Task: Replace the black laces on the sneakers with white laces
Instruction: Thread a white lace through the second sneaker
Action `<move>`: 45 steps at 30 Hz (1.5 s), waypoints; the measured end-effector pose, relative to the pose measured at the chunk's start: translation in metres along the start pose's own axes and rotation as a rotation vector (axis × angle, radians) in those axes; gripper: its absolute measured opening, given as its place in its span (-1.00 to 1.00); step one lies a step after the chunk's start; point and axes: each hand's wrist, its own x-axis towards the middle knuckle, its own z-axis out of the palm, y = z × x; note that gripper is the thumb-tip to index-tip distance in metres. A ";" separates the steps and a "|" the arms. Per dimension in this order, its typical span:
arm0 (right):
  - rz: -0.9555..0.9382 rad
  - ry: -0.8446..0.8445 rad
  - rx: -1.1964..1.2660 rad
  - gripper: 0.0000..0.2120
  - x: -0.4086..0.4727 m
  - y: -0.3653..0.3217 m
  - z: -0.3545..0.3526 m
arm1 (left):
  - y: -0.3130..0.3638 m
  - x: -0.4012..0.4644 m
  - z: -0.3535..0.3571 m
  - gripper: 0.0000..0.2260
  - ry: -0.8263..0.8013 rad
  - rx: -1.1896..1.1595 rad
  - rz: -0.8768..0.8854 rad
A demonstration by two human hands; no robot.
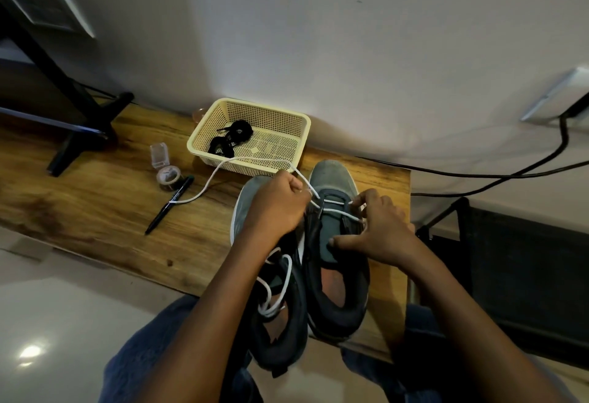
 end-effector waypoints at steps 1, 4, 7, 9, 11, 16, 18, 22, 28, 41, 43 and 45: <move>0.004 -0.005 0.008 -0.37 0.000 0.000 0.000 | 0.000 -0.001 0.001 -0.91 -0.034 -0.002 0.021; 0.005 -0.011 0.003 -0.39 0.000 -0.002 0.001 | 0.001 -0.005 0.008 -0.94 -0.076 0.014 0.062; 0.019 -0.019 0.001 -0.37 -0.001 -0.002 -0.001 | -0.002 -0.004 0.007 -0.91 0.029 0.039 0.037; 0.036 -0.018 -0.002 -0.34 -0.002 -0.001 -0.001 | -0.005 -0.001 0.000 -0.91 0.151 0.070 0.029; 0.050 -0.010 -0.017 -0.28 -0.001 0.000 -0.001 | -0.007 0.000 -0.006 -0.90 0.247 0.156 0.028; 0.140 -0.085 0.106 -0.16 0.000 0.001 -0.003 | -0.007 -0.001 0.004 -0.86 0.139 0.447 0.206; 0.135 -0.092 0.074 -0.37 -0.001 0.000 -0.004 | -0.007 -0.001 0.009 -0.89 0.126 0.517 0.279; 0.118 -0.057 0.072 -0.57 0.001 0.001 -0.003 | -0.007 -0.002 0.002 -0.91 0.266 0.528 0.179; 0.100 -0.072 0.103 -0.63 0.005 0.005 -0.001 | -0.010 -0.001 -0.003 -0.86 0.159 0.549 0.122; 0.105 -0.080 0.110 -0.63 0.005 0.005 -0.004 | -0.016 0.001 -0.006 -0.77 0.135 0.554 0.176; 0.096 -0.084 0.106 -0.63 0.006 0.004 -0.004 | -0.011 0.000 0.003 -0.84 0.080 0.550 0.237; 0.091 -0.087 0.113 -0.61 0.006 0.005 -0.004 | -0.008 -0.001 0.004 -0.89 0.141 0.541 0.223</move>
